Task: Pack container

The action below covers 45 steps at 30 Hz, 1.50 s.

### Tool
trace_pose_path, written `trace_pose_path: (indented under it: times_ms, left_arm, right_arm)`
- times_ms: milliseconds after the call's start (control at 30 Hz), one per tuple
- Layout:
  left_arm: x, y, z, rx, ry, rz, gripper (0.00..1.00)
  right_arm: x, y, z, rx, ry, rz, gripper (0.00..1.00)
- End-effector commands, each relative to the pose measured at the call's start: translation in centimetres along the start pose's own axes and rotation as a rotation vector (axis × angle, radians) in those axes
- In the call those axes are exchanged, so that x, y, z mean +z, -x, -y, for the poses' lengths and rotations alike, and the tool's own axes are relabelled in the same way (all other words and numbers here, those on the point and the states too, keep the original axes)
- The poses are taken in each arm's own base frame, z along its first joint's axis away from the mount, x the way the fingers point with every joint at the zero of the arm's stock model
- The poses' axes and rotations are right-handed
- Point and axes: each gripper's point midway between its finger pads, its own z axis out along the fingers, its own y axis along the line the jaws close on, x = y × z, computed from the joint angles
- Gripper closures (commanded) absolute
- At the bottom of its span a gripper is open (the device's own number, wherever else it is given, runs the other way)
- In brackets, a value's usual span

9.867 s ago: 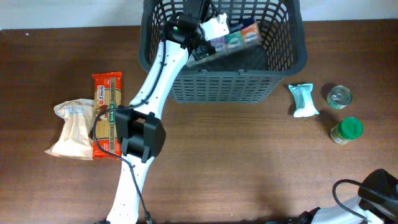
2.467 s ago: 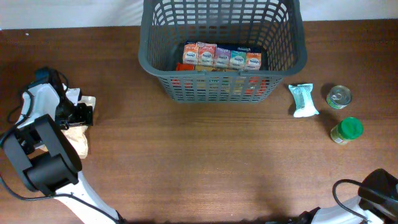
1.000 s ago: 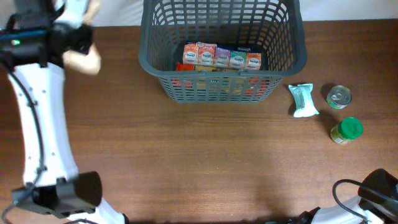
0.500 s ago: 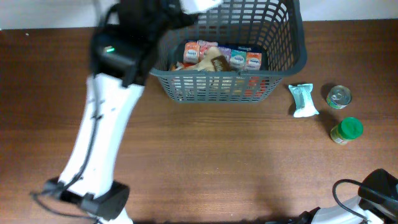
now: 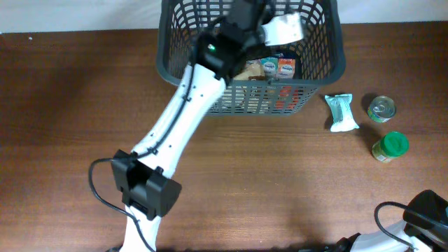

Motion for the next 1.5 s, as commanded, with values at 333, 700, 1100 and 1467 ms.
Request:
trace_pose_path:
  times_ms: [333,700,1100,1467]
  left_arm:
    - [-6.1,2.9,-6.3,-0.238,0.322,-0.062,0.01]
    - [-20.8,-7.6,-16.2,-0.543,0.637,-0.293,0.01]
    - [-28.4,-25.7,-12.6,-1.001,0.476,-0.634,0.01]
    - [-29.9,-27.5,-10.2,-1.045,0.423,-0.741,0.01]
  right_arm:
    - [-0.7,0.2,0.1,-0.002,-0.007,0.018,0.01]
    - [-0.7,0.2,0.1,-0.003,-0.006,0.017,0.01]
    - [1.3,-1.0,0.8,0.0,-0.028,-0.061,0.04]
    - [13.5,-14.0,6.2,-0.022,-0.313,-0.643,0.1]
